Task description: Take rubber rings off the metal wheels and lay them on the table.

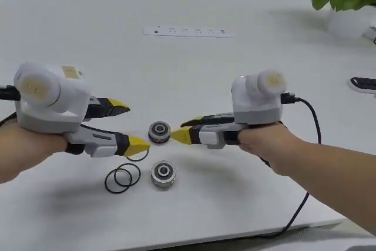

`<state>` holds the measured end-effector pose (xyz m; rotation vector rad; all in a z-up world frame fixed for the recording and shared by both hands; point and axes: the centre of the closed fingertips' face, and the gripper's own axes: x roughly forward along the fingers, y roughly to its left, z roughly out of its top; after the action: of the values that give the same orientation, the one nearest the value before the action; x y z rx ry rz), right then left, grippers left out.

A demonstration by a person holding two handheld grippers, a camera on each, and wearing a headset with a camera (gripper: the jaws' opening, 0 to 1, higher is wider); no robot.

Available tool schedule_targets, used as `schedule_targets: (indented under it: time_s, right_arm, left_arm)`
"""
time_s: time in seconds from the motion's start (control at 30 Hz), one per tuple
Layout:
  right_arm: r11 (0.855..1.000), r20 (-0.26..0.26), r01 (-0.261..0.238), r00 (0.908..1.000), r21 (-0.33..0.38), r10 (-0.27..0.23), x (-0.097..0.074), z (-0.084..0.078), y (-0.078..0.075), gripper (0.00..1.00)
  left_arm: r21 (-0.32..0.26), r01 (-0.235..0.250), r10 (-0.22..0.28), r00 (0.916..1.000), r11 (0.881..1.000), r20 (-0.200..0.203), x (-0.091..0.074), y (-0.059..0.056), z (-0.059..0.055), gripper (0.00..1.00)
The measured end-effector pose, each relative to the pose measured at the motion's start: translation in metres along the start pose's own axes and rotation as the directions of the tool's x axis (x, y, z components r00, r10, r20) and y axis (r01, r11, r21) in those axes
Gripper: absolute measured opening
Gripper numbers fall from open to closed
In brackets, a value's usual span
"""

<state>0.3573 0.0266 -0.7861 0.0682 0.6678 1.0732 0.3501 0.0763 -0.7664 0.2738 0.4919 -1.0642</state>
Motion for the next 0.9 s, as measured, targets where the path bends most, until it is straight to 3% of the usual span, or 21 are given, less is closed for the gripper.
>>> schedule_targets:
  time_s: [0.3, 0.53, 0.73, 0.9]
  right_arm:
    - [0.997, -0.043, 0.003, 0.9991, -0.075, -0.007, 0.010, -0.012, -0.002, 0.23]
    - [0.995, -0.042, 0.011, 0.9990, -0.097, -0.015, 0.015, -0.011, -0.002, 0.22]
    - [0.992, -0.043, 0.013, 0.9989, -0.125, -0.019, 0.019, -0.011, -0.002, 0.20]
    - [0.990, -0.044, 0.016, 0.9988, -0.139, -0.022, 0.022, -0.012, -0.001, 0.19]
  left_arm:
    - [-0.001, 0.012, -0.012, 0.9998, 1.000, -0.017, 0.013, 0.000, -0.003, 0.50]
    - [-0.005, 0.021, -0.021, 0.9994, 1.000, -0.026, 0.021, 0.000, -0.006, 0.41]
    - [0.015, 0.025, -0.025, 0.9995, 1.000, -0.017, 0.027, -0.002, -0.001, 0.31]
    - [0.018, 0.032, -0.031, 0.9991, 0.999, -0.030, 0.035, -0.004, -0.003, 0.30]
